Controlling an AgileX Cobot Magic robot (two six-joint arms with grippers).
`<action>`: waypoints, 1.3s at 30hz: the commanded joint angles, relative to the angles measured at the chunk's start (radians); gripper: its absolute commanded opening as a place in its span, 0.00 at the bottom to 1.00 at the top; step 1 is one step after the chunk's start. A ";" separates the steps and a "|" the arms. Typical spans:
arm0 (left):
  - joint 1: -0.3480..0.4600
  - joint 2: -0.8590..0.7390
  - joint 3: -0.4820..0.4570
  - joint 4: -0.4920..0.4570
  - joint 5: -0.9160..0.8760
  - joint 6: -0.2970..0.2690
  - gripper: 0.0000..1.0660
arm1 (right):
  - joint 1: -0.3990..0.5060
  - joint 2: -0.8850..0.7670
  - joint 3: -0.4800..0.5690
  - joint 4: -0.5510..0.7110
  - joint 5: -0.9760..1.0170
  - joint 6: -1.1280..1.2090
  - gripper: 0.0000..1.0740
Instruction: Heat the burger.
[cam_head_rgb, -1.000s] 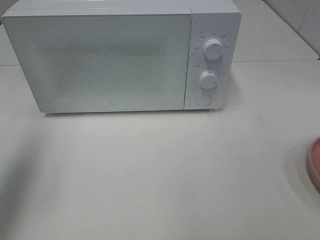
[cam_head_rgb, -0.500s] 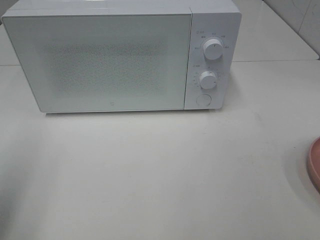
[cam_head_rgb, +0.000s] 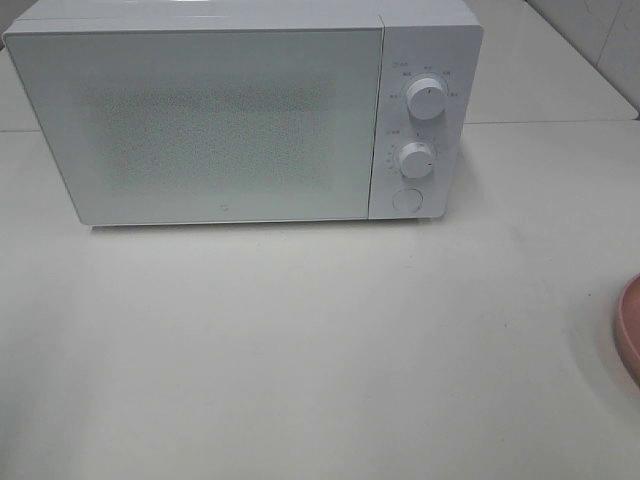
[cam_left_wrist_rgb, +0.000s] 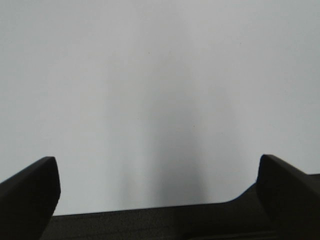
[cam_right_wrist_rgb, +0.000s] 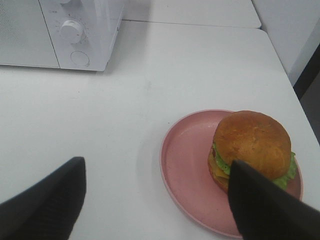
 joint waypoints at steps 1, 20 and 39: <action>0.002 -0.046 0.003 0.002 -0.001 -0.010 0.94 | -0.008 -0.026 0.003 0.002 0.002 0.000 0.70; 0.002 -0.457 0.003 0.002 -0.002 -0.010 0.94 | -0.008 -0.026 0.003 0.002 0.002 0.000 0.70; 0.002 -0.495 0.003 0.001 -0.003 -0.010 0.94 | -0.008 -0.026 0.003 0.002 0.002 0.000 0.70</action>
